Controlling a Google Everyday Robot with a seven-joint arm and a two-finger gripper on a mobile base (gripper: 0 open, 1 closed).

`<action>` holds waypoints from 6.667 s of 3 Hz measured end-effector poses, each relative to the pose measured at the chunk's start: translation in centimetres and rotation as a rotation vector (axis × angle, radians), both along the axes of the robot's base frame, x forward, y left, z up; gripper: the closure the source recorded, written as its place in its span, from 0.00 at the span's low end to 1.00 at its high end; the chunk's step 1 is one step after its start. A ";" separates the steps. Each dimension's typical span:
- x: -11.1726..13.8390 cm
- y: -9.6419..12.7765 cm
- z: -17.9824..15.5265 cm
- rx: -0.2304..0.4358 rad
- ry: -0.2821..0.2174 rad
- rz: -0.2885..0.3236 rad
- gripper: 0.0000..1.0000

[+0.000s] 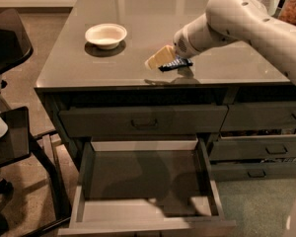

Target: Place rxbar blueberry into middle drawer

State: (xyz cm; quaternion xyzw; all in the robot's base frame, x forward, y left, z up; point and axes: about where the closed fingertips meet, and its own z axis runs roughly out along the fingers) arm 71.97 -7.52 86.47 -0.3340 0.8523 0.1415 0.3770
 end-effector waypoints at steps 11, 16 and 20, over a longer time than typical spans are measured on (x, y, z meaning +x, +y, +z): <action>-4.8 0.1 1.5 0.011 -0.041 0.053 1.00; -18.4 -3.3 -5.8 0.093 0.047 0.189 1.00; -17.4 0.6 -25.3 0.177 0.111 0.219 1.00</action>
Offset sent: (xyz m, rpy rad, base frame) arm 0.0188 -0.0136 -0.0283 -0.0021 0.0508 -0.0605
